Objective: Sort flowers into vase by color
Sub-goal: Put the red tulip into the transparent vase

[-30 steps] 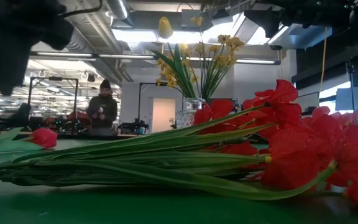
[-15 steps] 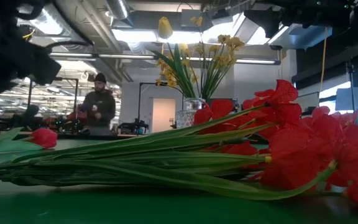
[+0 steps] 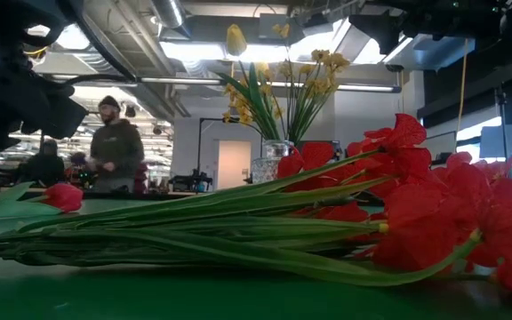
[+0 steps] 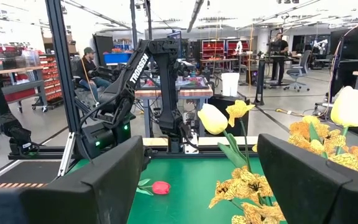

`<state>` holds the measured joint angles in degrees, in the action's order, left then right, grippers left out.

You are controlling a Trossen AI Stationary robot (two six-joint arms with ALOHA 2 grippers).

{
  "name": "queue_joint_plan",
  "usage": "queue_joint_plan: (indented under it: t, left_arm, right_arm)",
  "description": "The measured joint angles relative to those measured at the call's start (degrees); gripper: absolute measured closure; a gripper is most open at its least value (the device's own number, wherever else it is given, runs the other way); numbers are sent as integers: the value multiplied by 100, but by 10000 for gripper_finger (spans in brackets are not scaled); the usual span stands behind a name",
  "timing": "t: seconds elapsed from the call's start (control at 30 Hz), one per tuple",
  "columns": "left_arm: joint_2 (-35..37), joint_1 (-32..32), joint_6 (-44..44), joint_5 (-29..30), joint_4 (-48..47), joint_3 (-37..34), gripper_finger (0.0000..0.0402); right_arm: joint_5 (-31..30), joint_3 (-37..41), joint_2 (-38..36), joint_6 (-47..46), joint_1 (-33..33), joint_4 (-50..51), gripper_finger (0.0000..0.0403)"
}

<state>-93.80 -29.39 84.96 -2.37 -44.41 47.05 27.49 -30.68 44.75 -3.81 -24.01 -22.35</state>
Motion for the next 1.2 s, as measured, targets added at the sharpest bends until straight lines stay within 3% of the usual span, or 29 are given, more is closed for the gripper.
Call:
queue_joint_plan:
  t: [0.23, 0.37, 0.63, 0.73, 0.87, 1.03, 1.2]
  left_arm:
    - [-9, 163, -240, -7, 21, -25, 385]
    - [185, 290, -593, 184, -304, 67, 392]
    - [1443, 466, -1222, 2780, -923, 948, 399]
    - [1985, 449, -2008, 3966, -269, 1110, 400]
    - [2345, 483, -4246, 4835, 1928, 931, 400]
    - [2264, 900, -7113, 4255, 5007, 742, 401]
    - [2077, 1754, -8233, 3123, 6575, 422, 401]
  right_arm:
    - [1, 0, 0, 2, 0, 5, 88]
    - [2, 0, 0, 3, 0, 5, 88]
    - [0, 0, 0, 22, -2, 22, 88]
    - [0, -2, 2, 76, -2, 39, 88]
    - [0, 0, 2, 125, -2, 64, 88]
    - [-2, -2, 0, 130, -2, 84, 88]
    - [-2, -2, 2, 131, -2, 172, 88]
